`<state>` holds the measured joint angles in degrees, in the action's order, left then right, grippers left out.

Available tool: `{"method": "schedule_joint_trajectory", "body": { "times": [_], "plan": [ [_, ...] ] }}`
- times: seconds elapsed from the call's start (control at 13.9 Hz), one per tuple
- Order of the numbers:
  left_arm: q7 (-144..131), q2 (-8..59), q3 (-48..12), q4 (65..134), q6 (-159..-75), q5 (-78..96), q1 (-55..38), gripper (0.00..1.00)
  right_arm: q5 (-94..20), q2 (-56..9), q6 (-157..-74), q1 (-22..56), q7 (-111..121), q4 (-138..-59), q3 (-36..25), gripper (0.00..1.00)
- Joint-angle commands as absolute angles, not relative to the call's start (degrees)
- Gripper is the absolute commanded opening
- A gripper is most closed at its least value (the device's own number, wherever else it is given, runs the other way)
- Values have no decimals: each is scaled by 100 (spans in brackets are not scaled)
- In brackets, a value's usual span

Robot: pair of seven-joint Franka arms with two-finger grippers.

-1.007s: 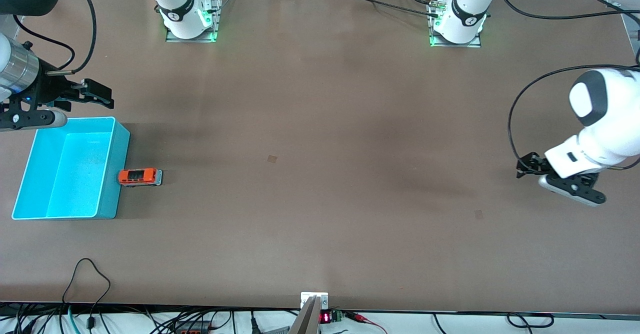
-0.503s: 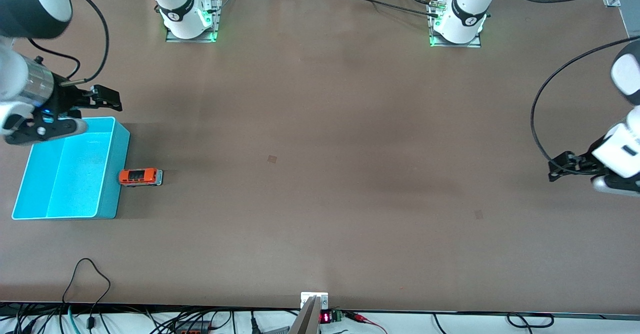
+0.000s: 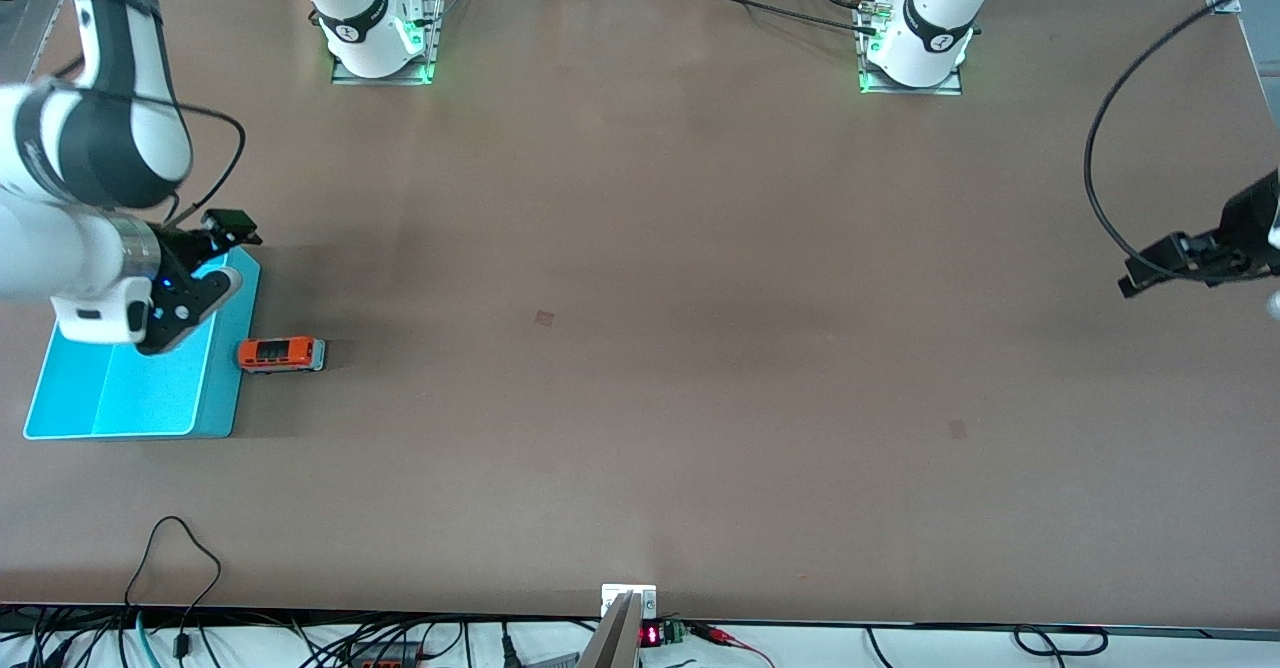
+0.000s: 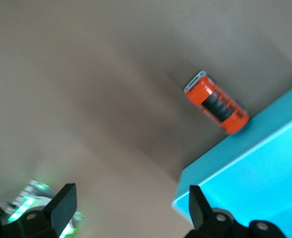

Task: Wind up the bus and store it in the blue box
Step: 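Reach the right gripper to the bus while the left gripper withdraws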

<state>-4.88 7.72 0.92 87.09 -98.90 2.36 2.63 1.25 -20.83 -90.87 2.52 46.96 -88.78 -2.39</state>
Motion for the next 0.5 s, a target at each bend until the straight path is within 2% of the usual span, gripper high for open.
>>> {"method": "schedule_joint_trajectory", "body": {
  "times": [0.0,0.14,0.29,0.43],
  "plan": [
    [-475,536,211,8798,-9598,343,106,100,185,-1995,-9955,-8,6034,-9595,-202,100],
    [-440,536,202,8815,-9711,264,140,100,193,-1978,-10552,9,6877,-9982,-202,100],
    [-283,484,193,9182,-10228,255,184,100,202,-1960,-11334,-9,7774,-10422,-202,100],
    [-176,422,185,9247,-10283,255,176,100,211,-1951,-12020,-9,8086,-10782,-211,100]
  ]
}}
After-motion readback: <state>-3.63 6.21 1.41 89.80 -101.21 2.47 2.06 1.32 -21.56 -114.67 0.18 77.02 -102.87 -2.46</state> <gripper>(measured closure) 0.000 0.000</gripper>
